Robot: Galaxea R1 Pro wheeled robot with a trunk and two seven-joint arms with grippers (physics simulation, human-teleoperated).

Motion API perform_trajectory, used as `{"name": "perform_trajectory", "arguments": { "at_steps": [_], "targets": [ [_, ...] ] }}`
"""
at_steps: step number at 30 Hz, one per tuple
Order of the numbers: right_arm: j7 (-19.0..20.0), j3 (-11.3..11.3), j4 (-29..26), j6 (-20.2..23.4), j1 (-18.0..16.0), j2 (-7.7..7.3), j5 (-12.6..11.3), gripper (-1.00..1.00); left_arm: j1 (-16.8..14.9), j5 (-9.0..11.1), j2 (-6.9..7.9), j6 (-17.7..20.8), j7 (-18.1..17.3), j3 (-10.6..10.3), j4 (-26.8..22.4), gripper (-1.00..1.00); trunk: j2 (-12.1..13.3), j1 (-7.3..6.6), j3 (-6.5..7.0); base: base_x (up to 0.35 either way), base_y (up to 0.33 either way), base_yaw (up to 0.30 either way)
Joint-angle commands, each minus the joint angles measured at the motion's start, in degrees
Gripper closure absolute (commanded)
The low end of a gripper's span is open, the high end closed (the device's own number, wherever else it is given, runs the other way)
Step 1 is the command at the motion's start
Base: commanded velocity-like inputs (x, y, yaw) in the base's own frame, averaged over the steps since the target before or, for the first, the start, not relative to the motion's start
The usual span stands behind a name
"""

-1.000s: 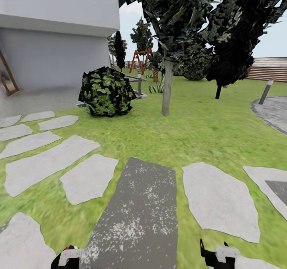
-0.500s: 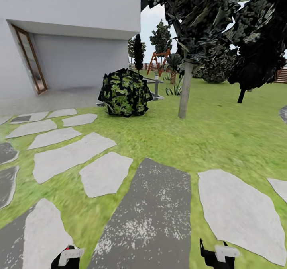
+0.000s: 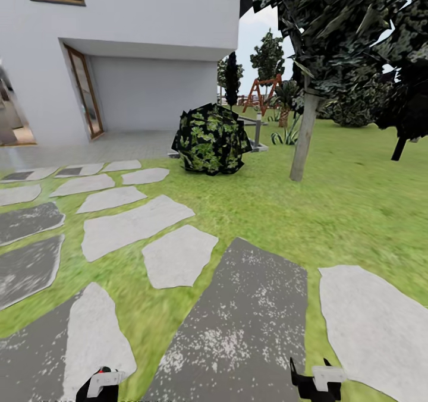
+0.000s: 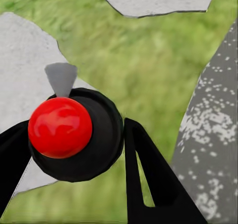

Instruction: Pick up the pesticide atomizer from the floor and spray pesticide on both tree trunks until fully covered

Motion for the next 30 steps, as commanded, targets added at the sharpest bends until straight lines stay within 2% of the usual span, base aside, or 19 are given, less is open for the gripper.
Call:
{"name": "perform_trajectory", "arguments": {
  "at_steps": [1, 15, 19, 30],
  "targets": [
    [0.0, 0.0, 0.0, 0.0, 0.0, -0.03, 0.0, -1.0, 0.0, 0.0, 0.0, 0.0, 0.0, 0.0, 0.0, 1.0, 0.0, 0.0, 0.06, 0.0, 0.0, 0.222],
    [-0.1, 0.0, 0.1, 0.0, 0.0, -0.07, 0.1, -1.0, 0.0, -0.1, -0.04, 0.0, 0.0, 0.0, 0.0, 1.0, 0.0, 0.0, 1.08, 0.0, 0.0, 0.16],
    [-0.1, 0.0, 0.2, 0.0, 0.0, -0.07, 0.1, -1.0, 0.0, 0.0, -0.02, 0.0, 0.0, 0.0, 0.0, 1.0, 1.6, -0.88, 2.11, 0.0, 0.0, 0.126],
    [-0.1, 0.0, 0.2, 0.0, 0.0, -0.07, 0.1, -1.0, 0.0, 0.0, -0.08, 0.1, 0.0, 0.0, 0.0, 1.0, 1.6, -0.88, 2.97, 0.0, 0.0, 0.125]
  ]
}}
